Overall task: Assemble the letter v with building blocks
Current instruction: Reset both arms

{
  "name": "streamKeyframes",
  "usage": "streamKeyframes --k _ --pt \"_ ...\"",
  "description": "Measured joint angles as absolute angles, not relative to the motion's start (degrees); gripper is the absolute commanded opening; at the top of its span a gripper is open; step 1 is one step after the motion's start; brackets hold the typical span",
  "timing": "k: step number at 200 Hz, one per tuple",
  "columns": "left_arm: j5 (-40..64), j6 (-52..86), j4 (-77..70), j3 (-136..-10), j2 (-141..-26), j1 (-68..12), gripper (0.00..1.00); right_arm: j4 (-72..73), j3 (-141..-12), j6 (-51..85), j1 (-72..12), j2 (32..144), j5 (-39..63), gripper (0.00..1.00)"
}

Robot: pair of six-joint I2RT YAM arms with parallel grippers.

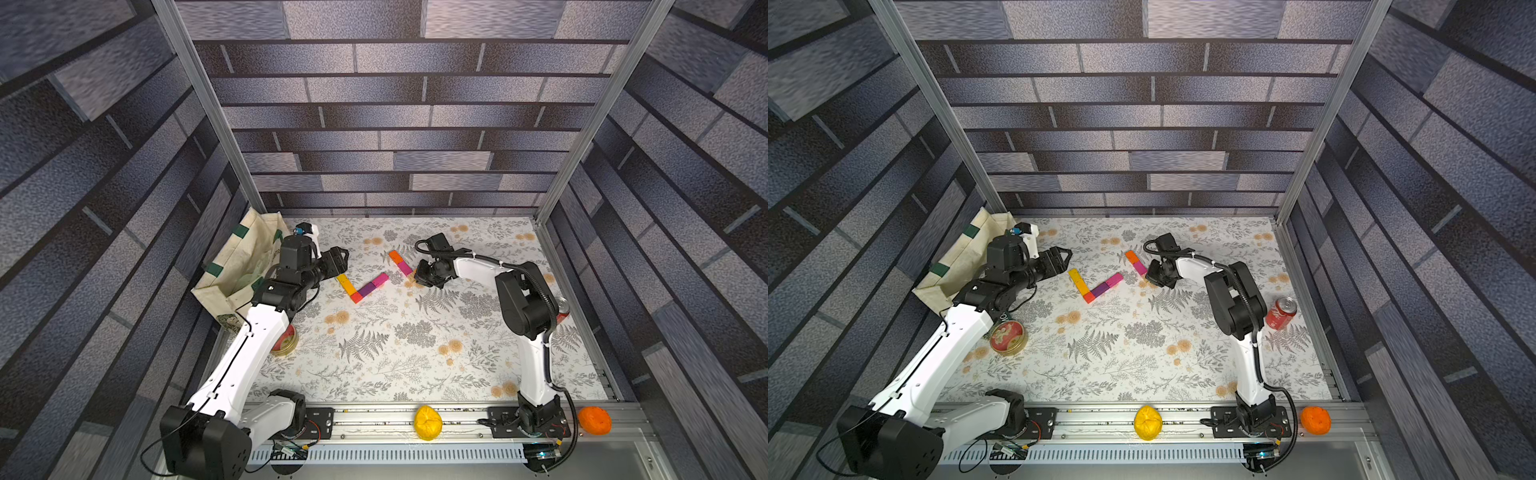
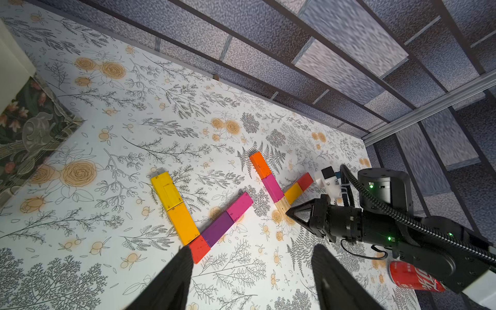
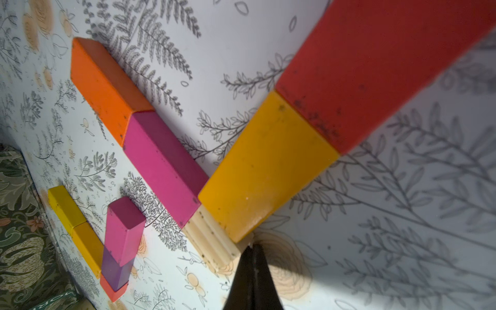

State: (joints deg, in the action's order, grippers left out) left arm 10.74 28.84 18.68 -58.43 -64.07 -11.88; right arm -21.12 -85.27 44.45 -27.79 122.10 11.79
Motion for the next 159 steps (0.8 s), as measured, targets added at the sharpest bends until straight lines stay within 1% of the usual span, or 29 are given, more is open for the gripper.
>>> streamKeyframes --k 120,159 --pt "11.6 29.0 18.4 -57.8 -64.1 -11.5 0.73 -20.7 -86.3 45.3 -27.8 122.9 12.1 0.00" --pt "11.6 29.0 18.4 -57.8 -64.1 -11.5 0.72 -19.2 -82.3 45.7 -27.8 120.4 12.3 0.00"
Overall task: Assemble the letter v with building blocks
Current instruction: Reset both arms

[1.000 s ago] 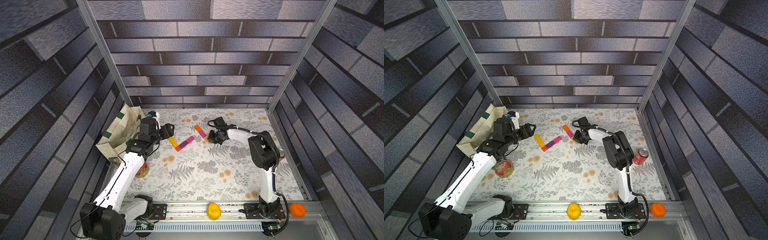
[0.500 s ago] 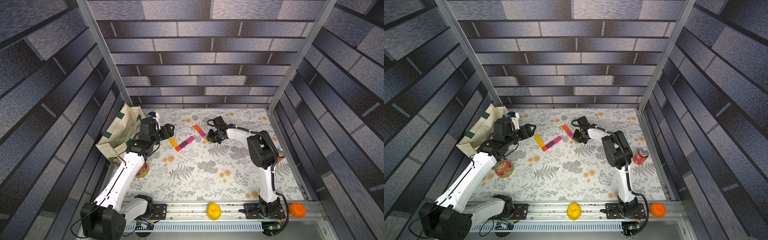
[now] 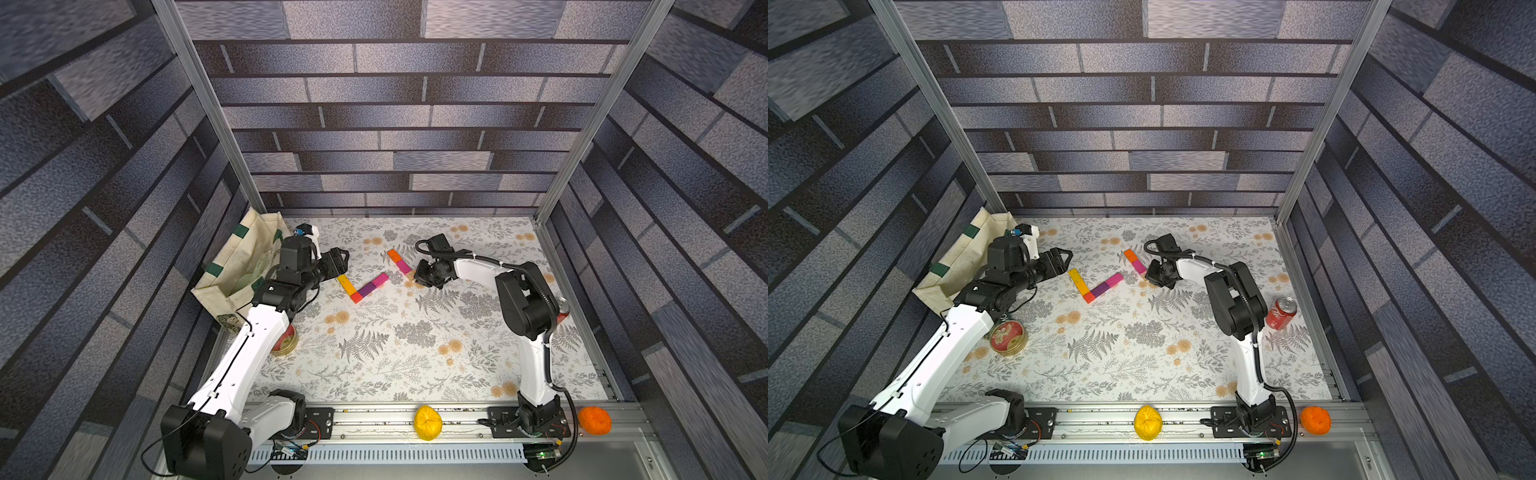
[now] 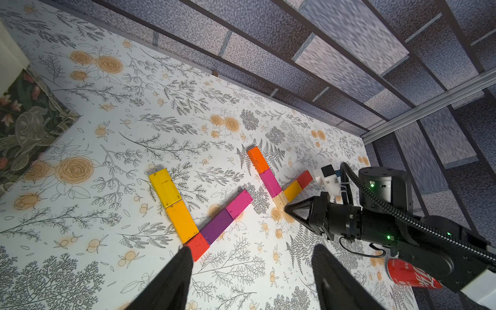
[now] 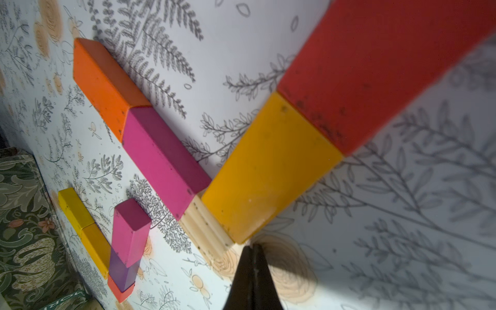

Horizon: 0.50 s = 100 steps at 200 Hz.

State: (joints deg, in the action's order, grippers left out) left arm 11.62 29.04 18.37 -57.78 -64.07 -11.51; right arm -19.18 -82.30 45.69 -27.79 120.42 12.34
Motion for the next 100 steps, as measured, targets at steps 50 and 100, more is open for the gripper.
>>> streamKeyframes --k 50,100 --pt "11.8 29.0 19.2 -57.9 -63.7 -10.5 0.73 -21.3 -76.6 44.7 -27.8 108.6 12.0 0.02" --pt "12.9 25.9 22.1 -61.6 -61.5 -7.1 0.84 -28.5 -79.8 37.2 -27.8 91.9 6.3 0.10"
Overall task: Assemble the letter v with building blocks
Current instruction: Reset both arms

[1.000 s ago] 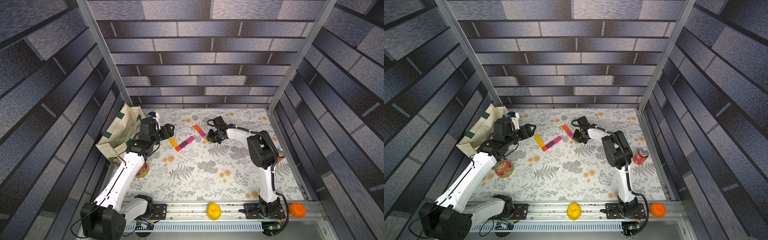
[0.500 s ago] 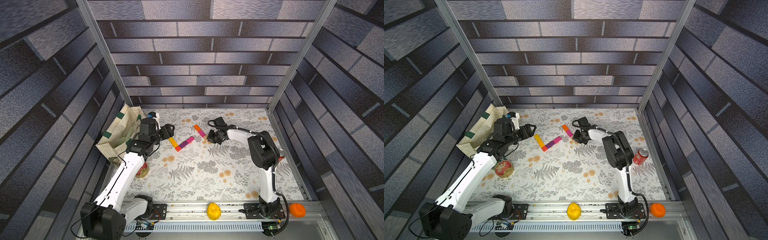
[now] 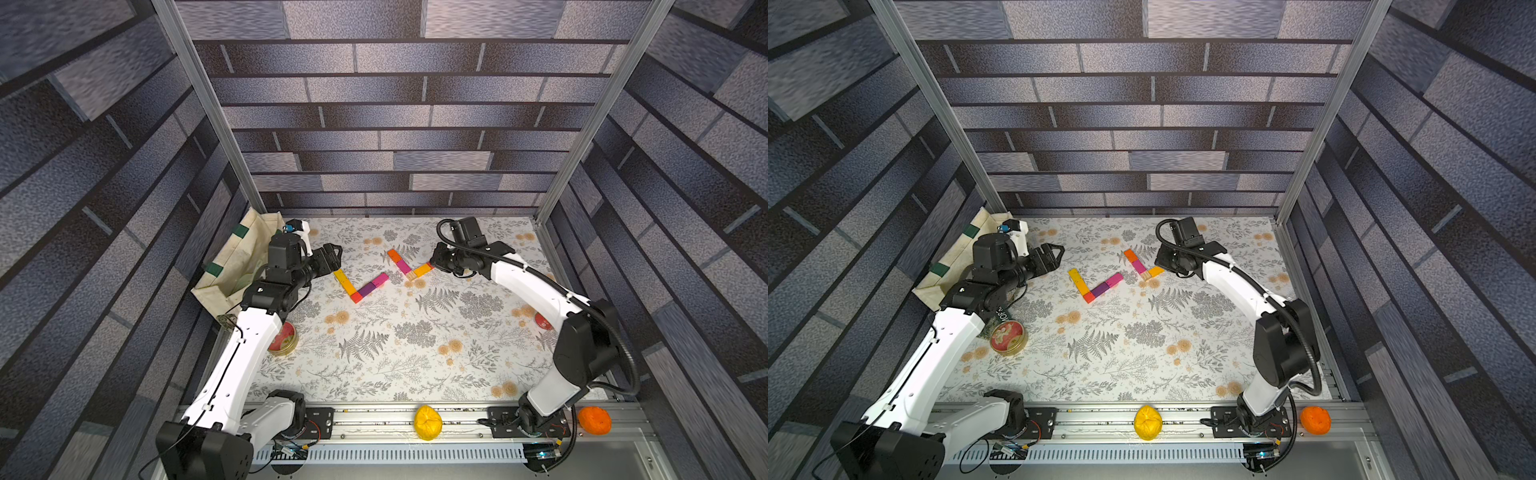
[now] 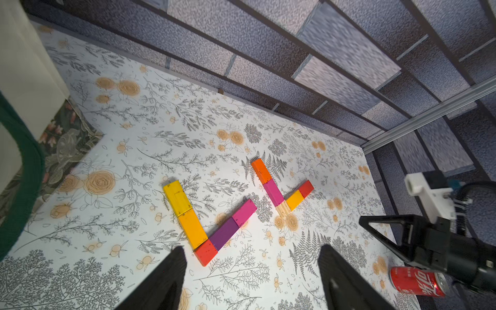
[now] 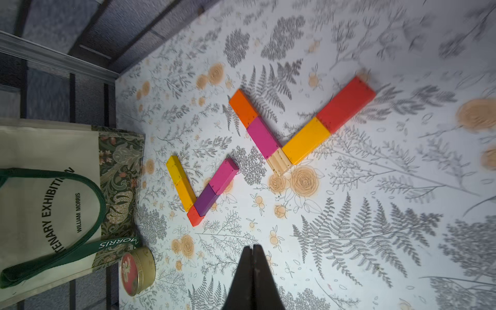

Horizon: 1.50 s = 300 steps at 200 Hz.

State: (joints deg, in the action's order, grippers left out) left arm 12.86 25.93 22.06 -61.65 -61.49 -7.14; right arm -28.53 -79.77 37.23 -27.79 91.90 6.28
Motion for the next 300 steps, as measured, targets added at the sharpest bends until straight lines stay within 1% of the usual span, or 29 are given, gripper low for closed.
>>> streamKeyframes --k 7,25,37,52,66,83,86,91,99,113,129,132,153,167,197,222,268,300 --pt "13.2 25.5 22.4 -62.2 -61.3 -6.4 0.86 -29.4 -80.0 36.1 -27.8 89.8 5.1 0.11" --pt "13.5 24.4 23.4 -63.2 -60.8 -4.5 0.88 -31.8 -79.9 33.3 -27.8 83.9 1.6 0.13" --pt "13.7 23.8 23.9 -63.4 -60.5 -3.2 0.93 -32.6 -79.2 31.4 -27.8 80.0 -1.2 0.15" --pt "13.7 23.3 24.9 -63.4 -60.2 -1.7 0.94 -33.2 -77.1 28.9 -27.8 74.5 -5.0 0.17" --pt "13.7 22.9 25.5 -63.4 -59.9 -0.4 1.00 -33.7 -74.4 26.5 -27.8 69.3 -8.5 0.21" --pt "13.7 22.7 25.8 -63.1 -59.5 1.4 1.00 -33.8 -70.4 24.0 -27.8 63.6 -12.7 0.29" --pt "13.7 22.7 25.7 -63.0 -59.4 1.7 1.00 -33.8 -69.5 23.3 -27.8 62.6 -13.6 0.31" --pt "13.7 22.7 25.7 -62.6 -59.3 2.2 1.00 -33.9 -68.3 23.0 -27.8 61.2 -14.7 0.41" --pt "13.5 22.7 25.7 -62.0 -58.9 3.0 1.00 -33.8 -66.2 21.5 -27.8 59.2 -16.6 0.51" --pt "12.6 22.7 25.2 -60.4 -58.7 4.3 1.00 -33.5 -62.3 19.6 -27.7 56.3 -19.9 0.77" --pt "10.4 23.2 24.4 -58.0 -58.7 5.4 1.00 -33.1 -57.7 17.6 -27.6 54.1 -23.4 0.98" --pt "9.9 23.2 24.2 -57.5 -58.7 5.6 1.00 -32.9 -56.8 17.4 -27.5 53.8 -24.0 1.00" --pt "6.3 24.3 21.9 -53.1 -58.9 6.8 1.00 -31.1 -51.6 15.1 -26.0 53.5 -26.7 1.00" --pt "3.4 24.7 19.9 -50.0 -59.5 7.2 1.00 -29.1 -48.7 14.4 -23.4 54.3 -27.5 1.00" --pt "-3.7 24.6 13.9 -44.2 -62.2 7.2 1.00 -22.9 -43.9 13.8 -17.2 59.4 -29.4 1.00" --pt "-7.2 23.3 6.8 -40.2 -64.4 7.2 1.00 -14.9 -39.7 12.0 -14.7 64.1 -30.0 1.00" --pt "-7.8 17.9 -4.5 -35.6 -69.6 6.7 1.00 0.1 -35.1 8.9 -10.2 74.6 -28.5 1.00" --pt "-7.3 12.9 -12.9 -33.4 -73.3 5.3 1.00 11.6 -31.9 6.7 -9.1 80.1 -27.5 1.00"
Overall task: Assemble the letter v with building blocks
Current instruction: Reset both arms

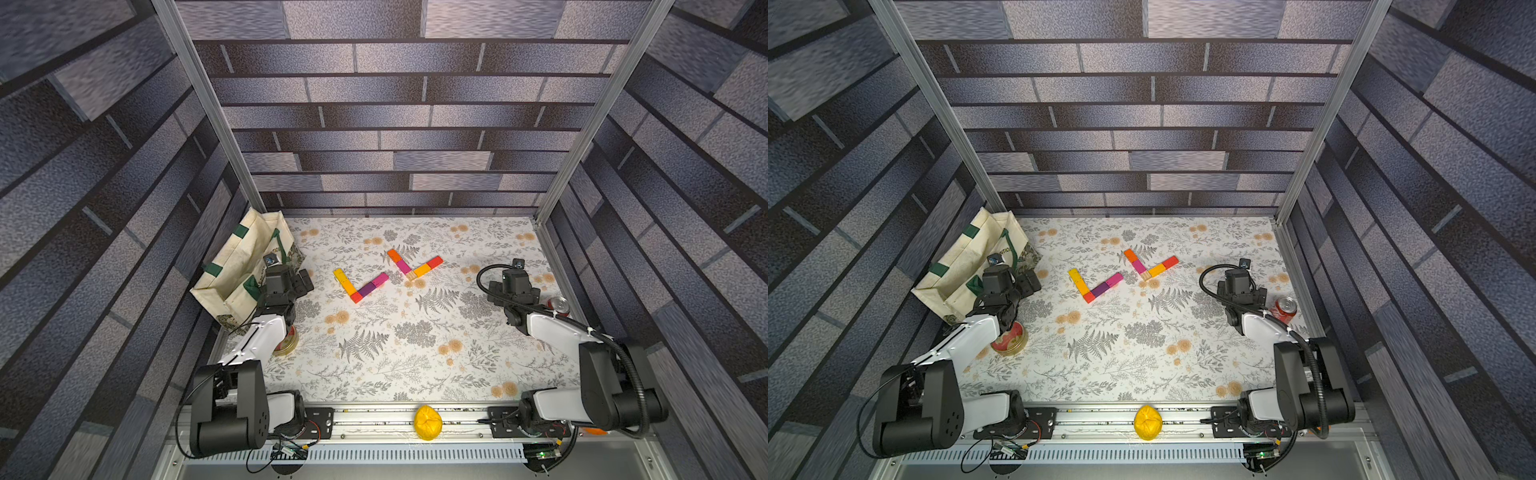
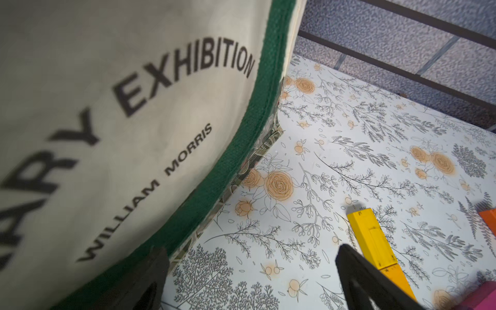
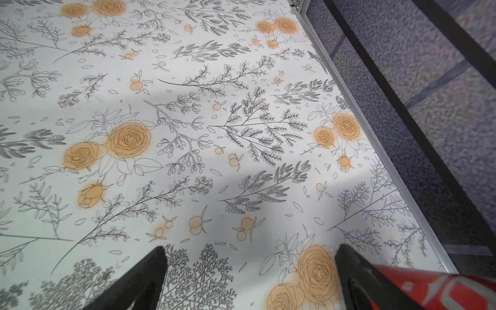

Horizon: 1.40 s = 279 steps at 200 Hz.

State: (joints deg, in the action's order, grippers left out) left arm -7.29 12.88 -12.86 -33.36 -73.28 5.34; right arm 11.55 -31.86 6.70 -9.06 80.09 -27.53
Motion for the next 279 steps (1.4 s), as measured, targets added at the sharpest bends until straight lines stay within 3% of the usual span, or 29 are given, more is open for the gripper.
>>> streamKeyframes --k 89,150,279 --pt "-4.1 3.4 -31.4 -29.7 -84.6 2.1 1.00 35.0 -25.7 2.4 -5.6 82.7 -21.2 1.00" --pt "-0.6 3.2 -40.6 -25.8 -87.5 4.5 1.00 44.5 -22.8 0.7 -4.3 86.5 -13.8 1.00" --pt "-0.4 3.2 -43.8 -25.3 -88.1 4.5 1.00 47.0 -22.1 -0.1 -3.8 87.2 -8.9 1.00"
